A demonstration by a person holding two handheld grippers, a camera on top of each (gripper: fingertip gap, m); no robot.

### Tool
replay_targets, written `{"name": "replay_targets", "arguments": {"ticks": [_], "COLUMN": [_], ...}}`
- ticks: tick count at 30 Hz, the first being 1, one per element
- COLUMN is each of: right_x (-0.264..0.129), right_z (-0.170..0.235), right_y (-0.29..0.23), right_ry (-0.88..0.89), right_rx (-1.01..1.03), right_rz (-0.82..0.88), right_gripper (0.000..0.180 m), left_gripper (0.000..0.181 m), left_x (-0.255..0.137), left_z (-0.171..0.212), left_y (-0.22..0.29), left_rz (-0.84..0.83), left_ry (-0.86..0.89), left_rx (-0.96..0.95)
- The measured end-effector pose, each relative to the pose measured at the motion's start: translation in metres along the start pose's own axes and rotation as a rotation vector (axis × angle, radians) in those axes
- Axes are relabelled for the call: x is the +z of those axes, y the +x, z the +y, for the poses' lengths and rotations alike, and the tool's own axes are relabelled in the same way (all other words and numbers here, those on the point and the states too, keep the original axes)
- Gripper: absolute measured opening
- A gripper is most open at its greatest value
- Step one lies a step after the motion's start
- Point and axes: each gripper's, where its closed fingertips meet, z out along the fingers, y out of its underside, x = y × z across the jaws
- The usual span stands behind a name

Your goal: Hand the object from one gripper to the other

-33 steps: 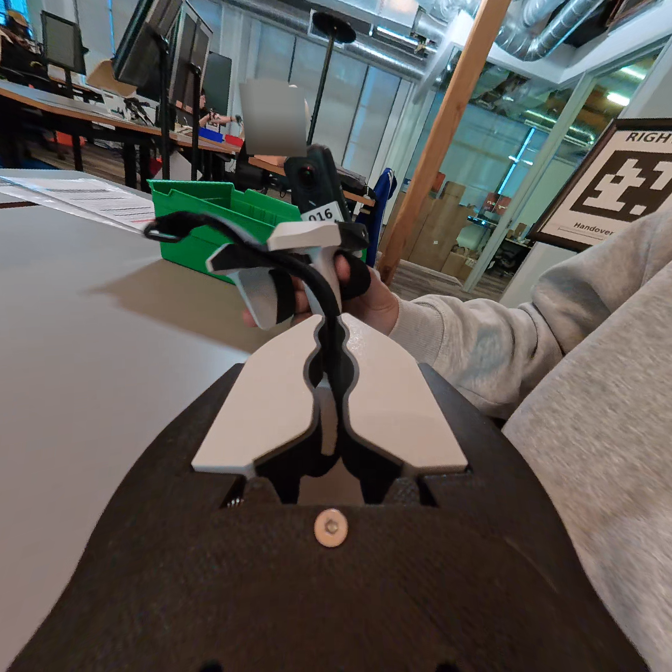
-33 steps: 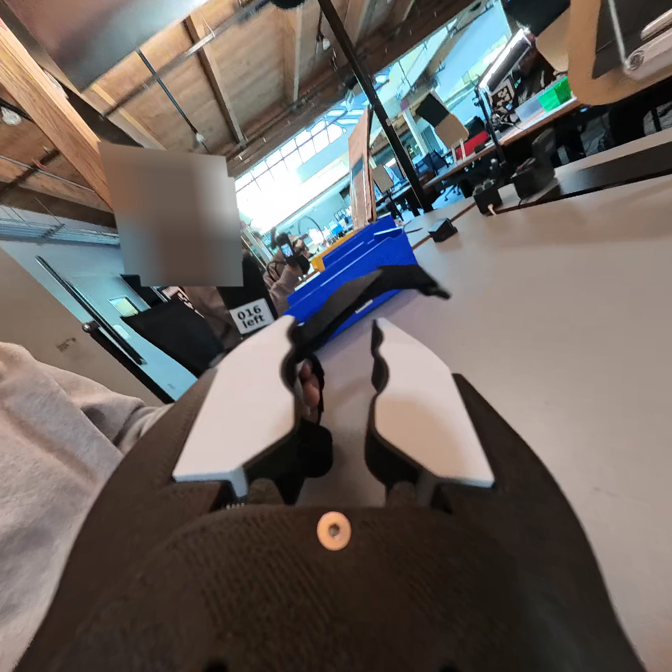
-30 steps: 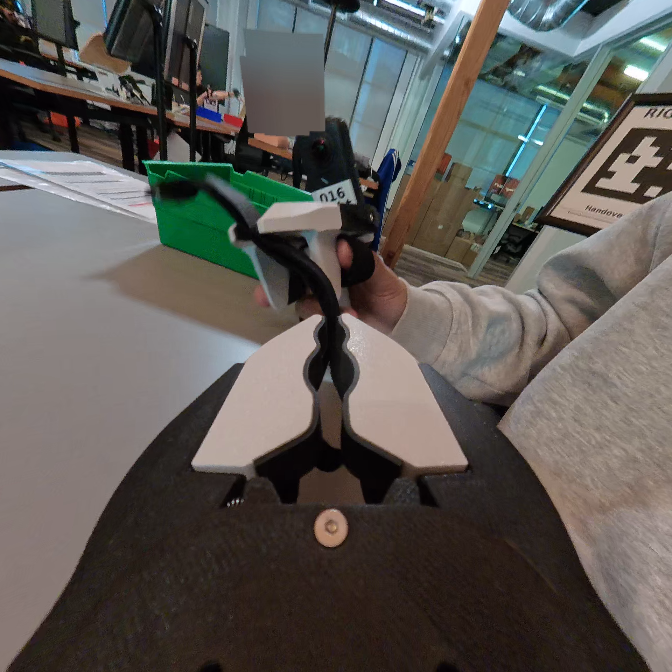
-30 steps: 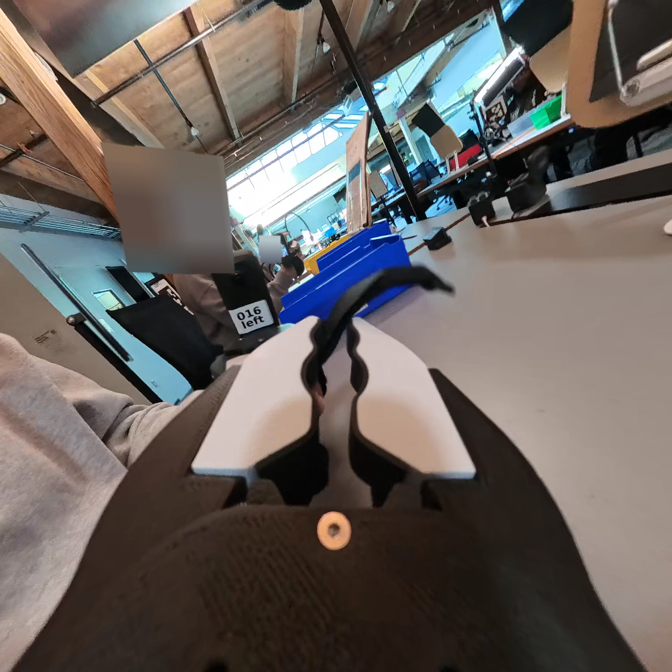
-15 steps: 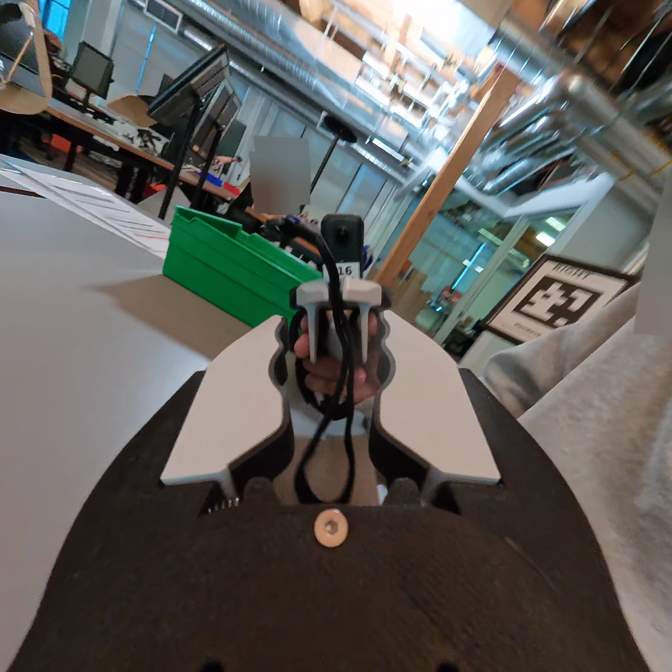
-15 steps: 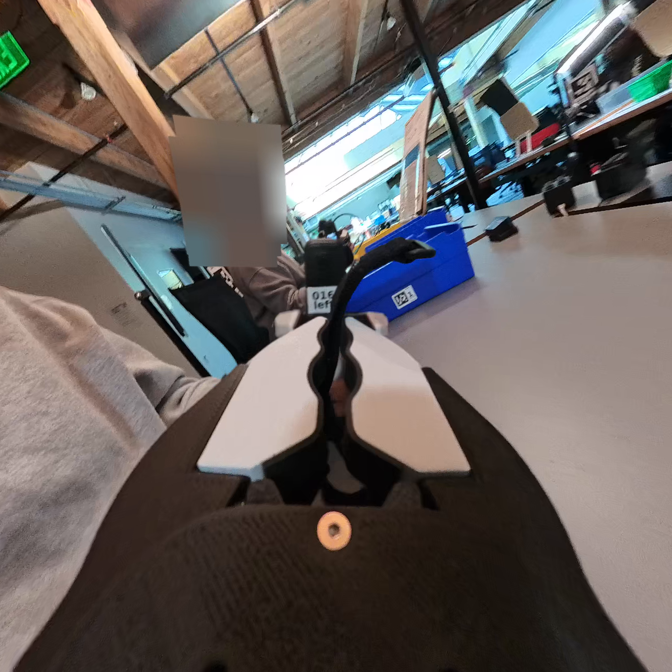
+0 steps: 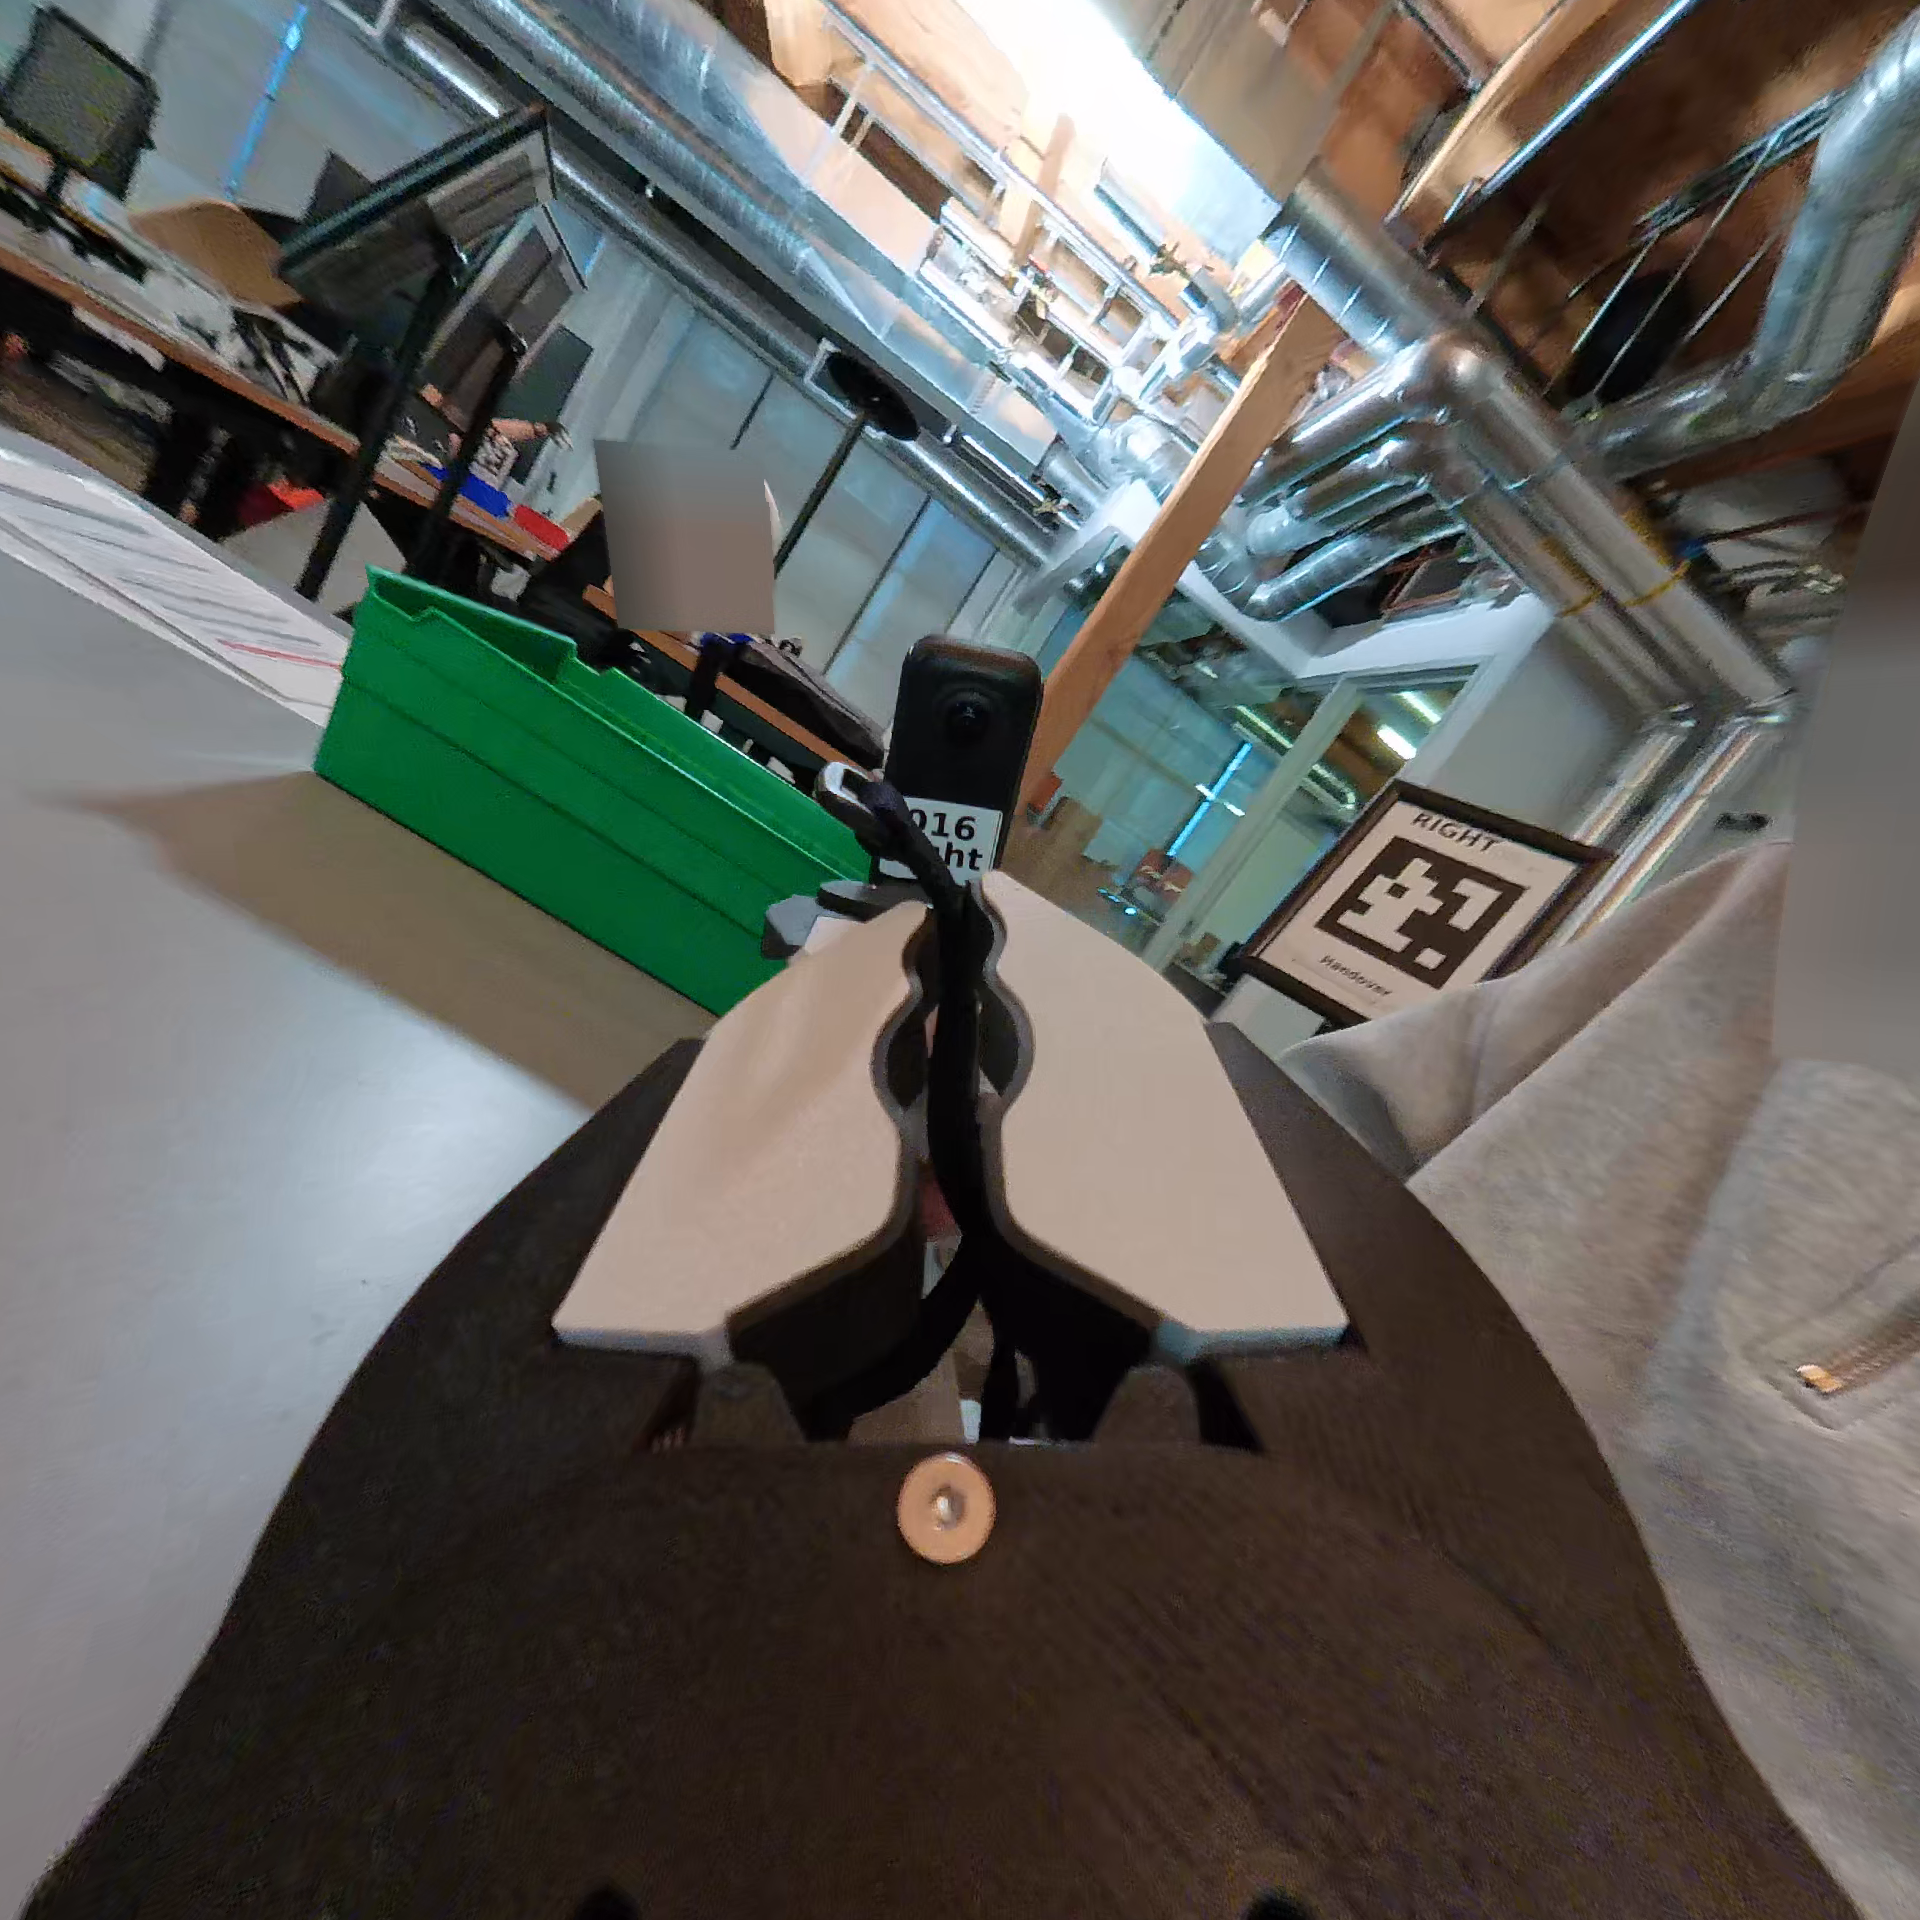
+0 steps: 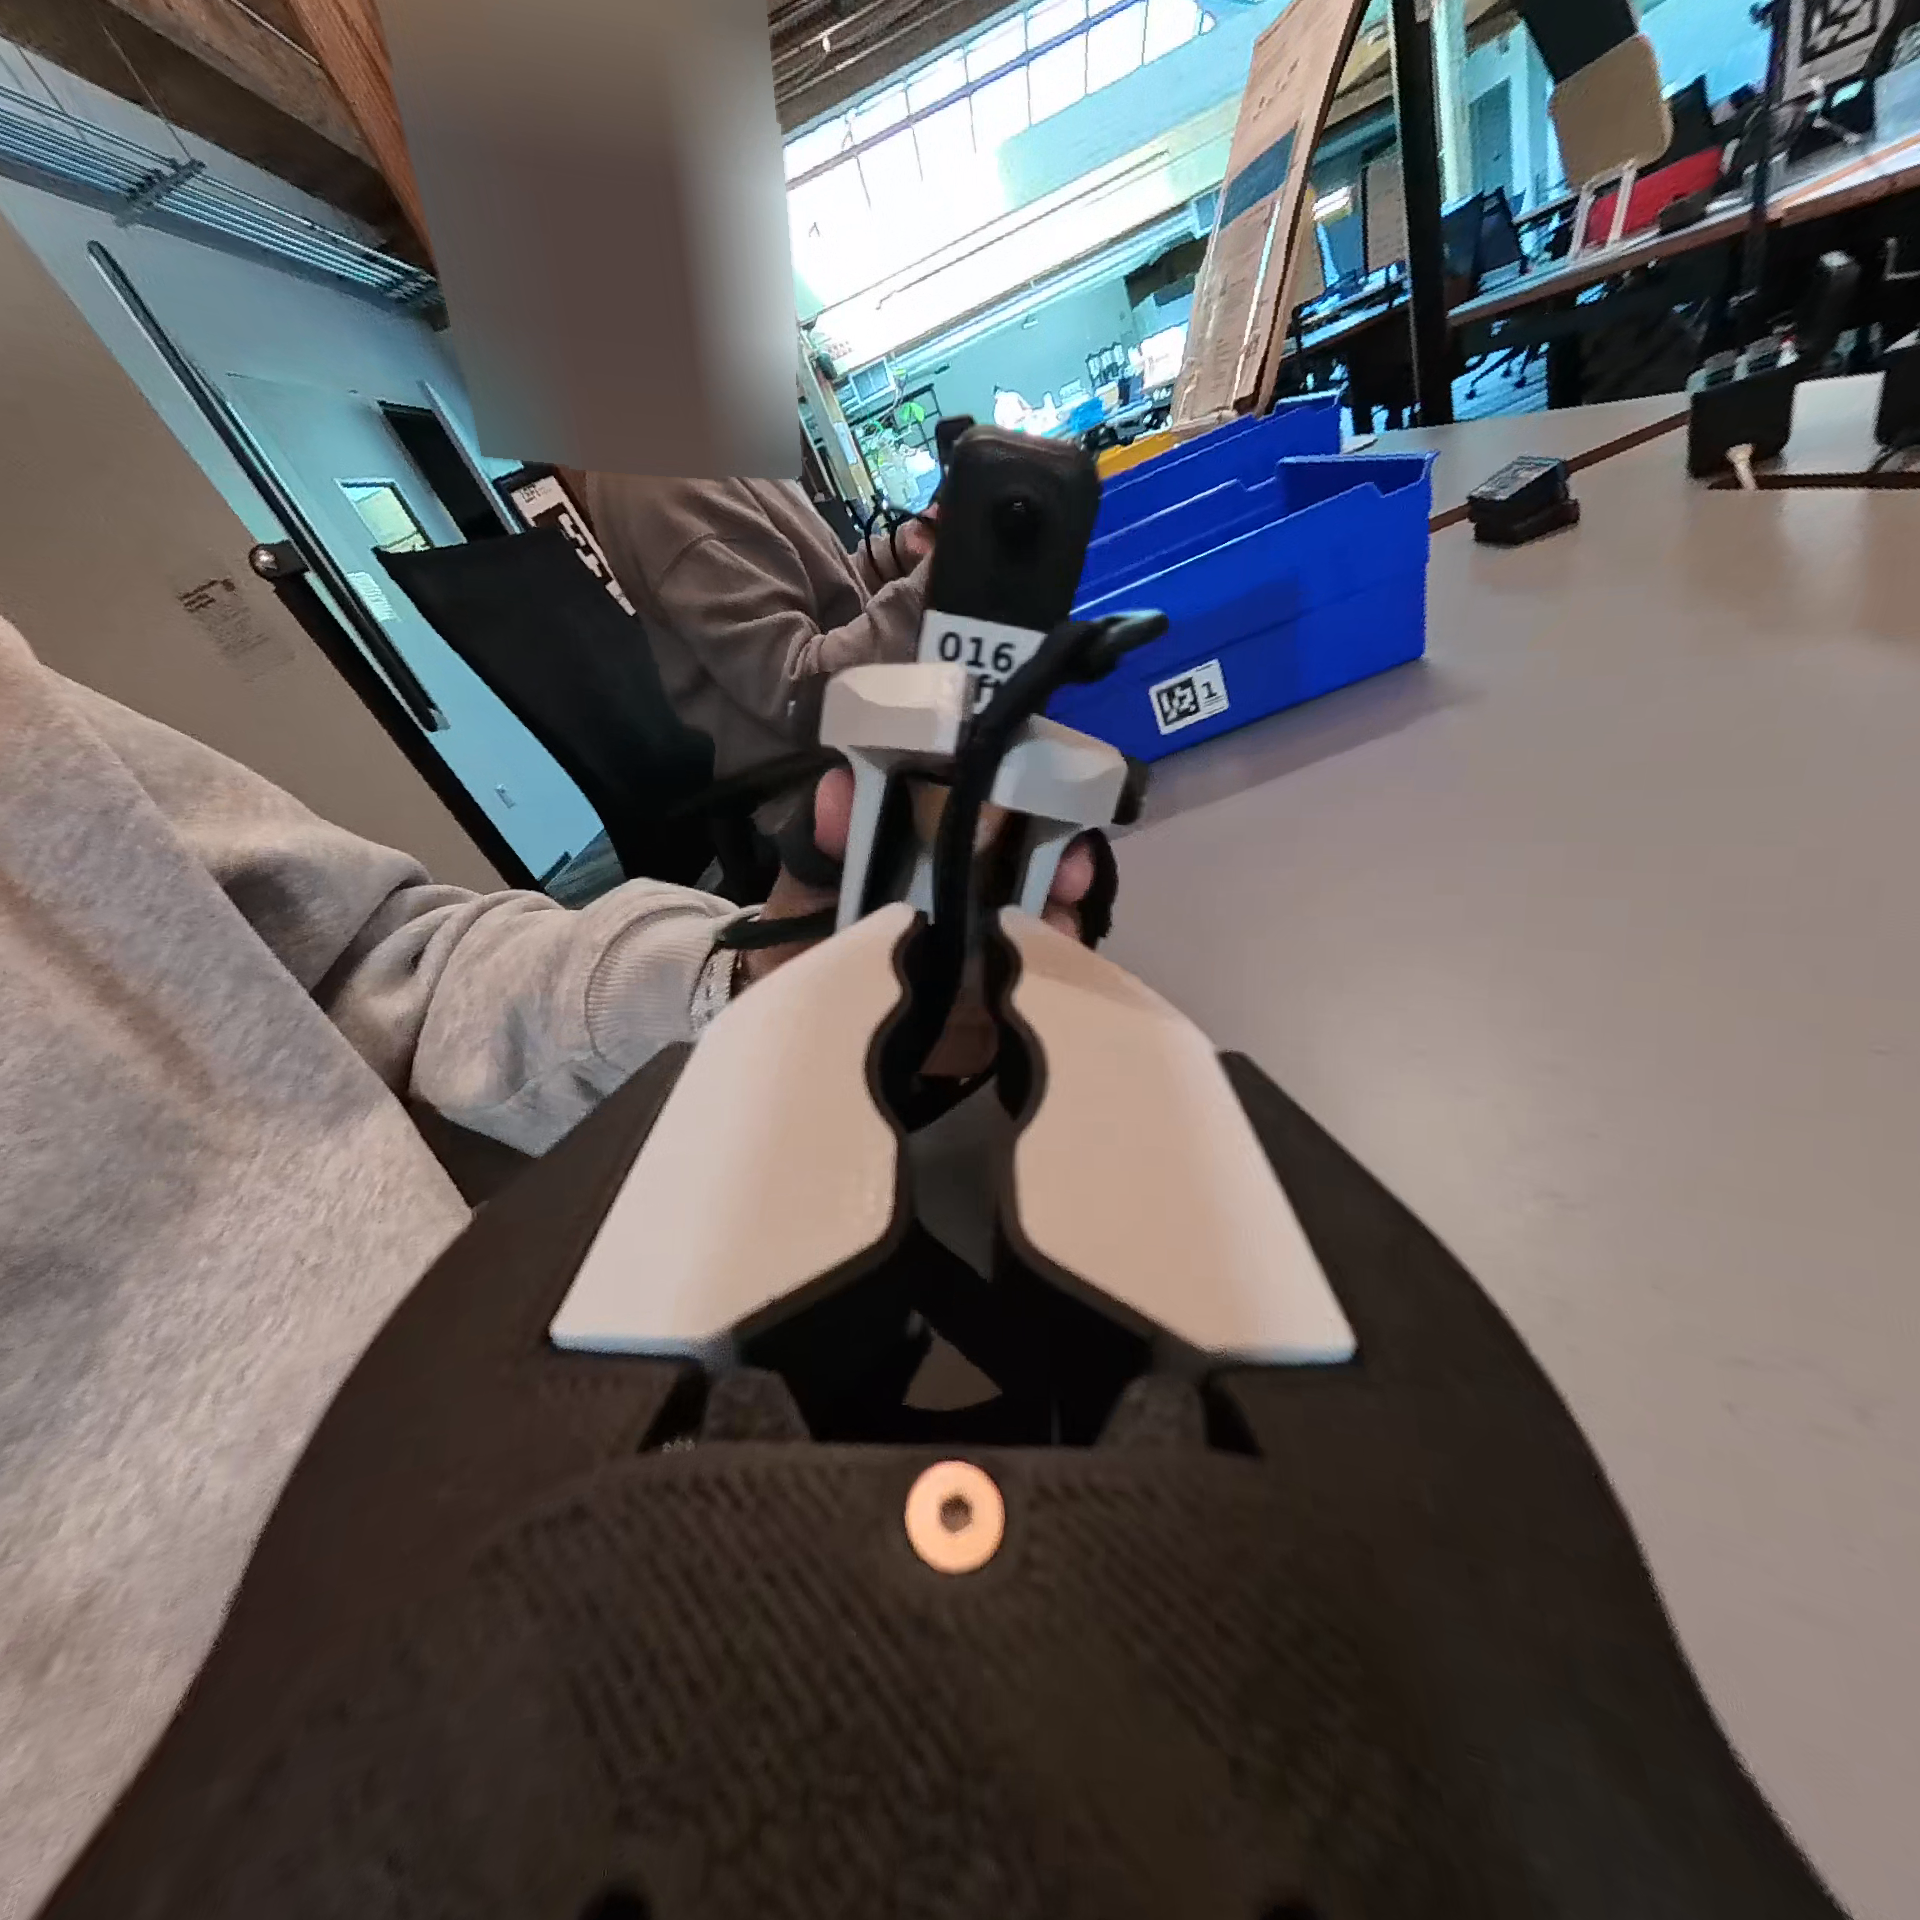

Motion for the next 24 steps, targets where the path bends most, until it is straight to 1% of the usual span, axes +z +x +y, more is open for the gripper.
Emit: {"name": "replay_targets", "arguments": {"ticks": [3, 6, 8, 11, 14, 16, 17, 19, 22, 24], "right_x": [-0.003, -0.008, -0.009, -0.003, 0.007, 0.011, 0.011, 0.012, 0.013, 0.014], "right_z": [-0.004, -0.009, -0.009, 0.007, 0.026, 0.030, 0.031, 0.033, 0.034, 0.036], "right_y": [0.008, 0.016, 0.017, 0.020, 0.019, 0.017, 0.018, 0.021, 0.025, 0.025], "right_ry": [0.030, 0.072, 0.069, -0.020, -0.134, -0.166, -0.175, -0.189, -0.207, -0.221], "right_rx": [-0.008, -0.010, -0.010, -0.045, -0.110, -0.157, -0.170, -0.199, -0.225, -0.232], "right_rz": [0.034, 0.062, 0.062, 0.086, 0.106, 0.118, 0.136, 0.170, 0.204, 0.203], "right_gripper": [0.042, 0.061, 0.065, 0.070, 0.070, 0.067, 0.069, 0.076, 0.083, 0.080], "left_gripper": [0.007, 0.007, 0.007, 0.006, 0.006, 0.006, 0.006, 0.005, 0.006, 0.006], "left_x": [-0.003, -0.011, -0.018, -0.032, -0.047, -0.056, -0.059, -0.063, -0.062, -0.059], "left_z": [-0.012, -0.023, -0.029, -0.043, -0.056, -0.062, -0.065, -0.070, -0.069, -0.067], "left_y": [0.005, 0.005, 0.003, 0.001, 0.000, -0.001, 0.000, 0.003, 0.007, 0.010], "left_rz": [-0.020, -0.027, -0.026, -0.014, 0.001, 0.023, 0.042, 0.093, 0.148, 0.173], "left_ry": [0.043, 0.087, 0.116, 0.175, 0.247, 0.293, 0.318, 0.355, 0.359, 0.355], "left_rx": [0.054, 0.069, 0.056, 0.047, 0.032, 0.004, -0.012, -0.048, -0.082, -0.089]}}
